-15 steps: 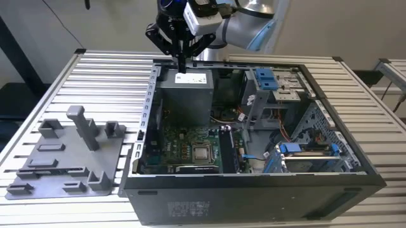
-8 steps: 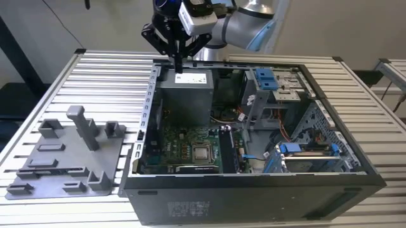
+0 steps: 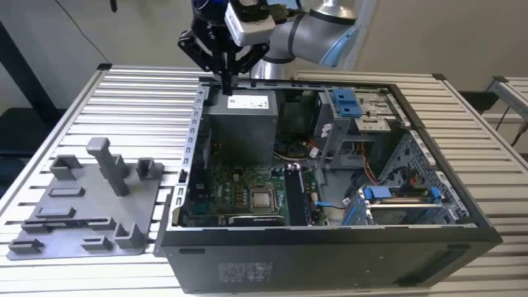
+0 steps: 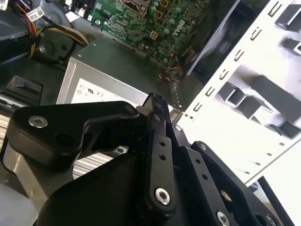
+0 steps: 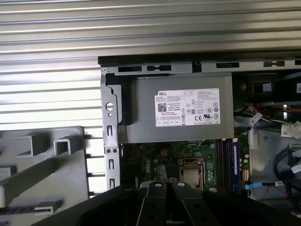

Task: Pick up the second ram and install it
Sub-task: 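Reach for the second ram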

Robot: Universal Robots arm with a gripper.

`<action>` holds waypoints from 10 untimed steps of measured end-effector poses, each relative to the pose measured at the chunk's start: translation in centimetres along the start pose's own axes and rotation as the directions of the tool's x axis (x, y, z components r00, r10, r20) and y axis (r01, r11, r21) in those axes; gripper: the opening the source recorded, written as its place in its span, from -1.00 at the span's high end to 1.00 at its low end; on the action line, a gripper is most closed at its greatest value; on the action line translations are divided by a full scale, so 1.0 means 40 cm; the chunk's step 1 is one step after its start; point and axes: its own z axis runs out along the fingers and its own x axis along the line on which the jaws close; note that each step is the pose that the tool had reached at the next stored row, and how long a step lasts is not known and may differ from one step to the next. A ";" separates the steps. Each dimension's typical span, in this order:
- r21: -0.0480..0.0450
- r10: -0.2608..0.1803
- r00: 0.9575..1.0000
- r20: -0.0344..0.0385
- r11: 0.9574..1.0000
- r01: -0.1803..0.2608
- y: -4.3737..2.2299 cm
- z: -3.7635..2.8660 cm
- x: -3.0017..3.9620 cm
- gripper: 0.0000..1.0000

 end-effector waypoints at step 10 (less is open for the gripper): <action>0.000 -0.008 1.000 0.000 1.000 0.008 -0.002 0.000 0.039 0.79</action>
